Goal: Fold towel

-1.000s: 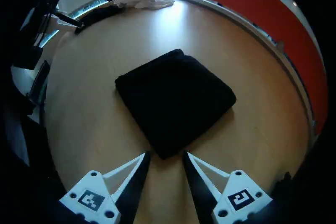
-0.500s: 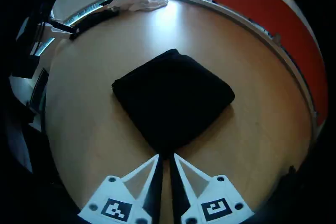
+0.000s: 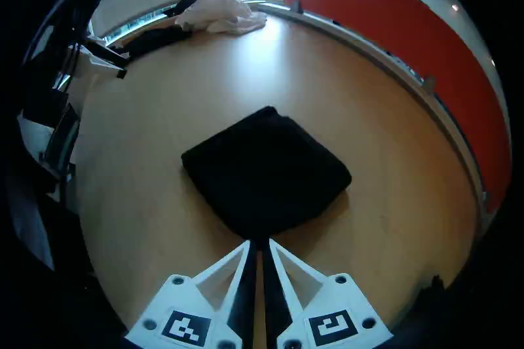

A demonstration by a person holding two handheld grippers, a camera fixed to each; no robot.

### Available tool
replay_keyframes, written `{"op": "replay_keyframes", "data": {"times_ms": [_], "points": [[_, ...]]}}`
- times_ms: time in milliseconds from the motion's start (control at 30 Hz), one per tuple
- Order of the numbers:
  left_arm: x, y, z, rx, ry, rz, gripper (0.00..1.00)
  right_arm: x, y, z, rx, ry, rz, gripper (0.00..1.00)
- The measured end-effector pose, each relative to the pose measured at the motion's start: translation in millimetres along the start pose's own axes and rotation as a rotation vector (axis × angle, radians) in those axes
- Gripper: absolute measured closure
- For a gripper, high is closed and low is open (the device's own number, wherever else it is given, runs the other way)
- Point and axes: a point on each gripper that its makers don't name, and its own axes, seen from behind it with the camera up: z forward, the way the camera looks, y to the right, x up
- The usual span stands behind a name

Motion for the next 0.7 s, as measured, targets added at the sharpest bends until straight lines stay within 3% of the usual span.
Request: {"op": "replay_keyframes", "data": {"times_ms": [700], "points": [[17, 8.5, -5.6, -0.019, 0.042, 0.015, 0.05, 123, 30, -51.8, -0.063, 0.210, -0.085, 0.95]]}}
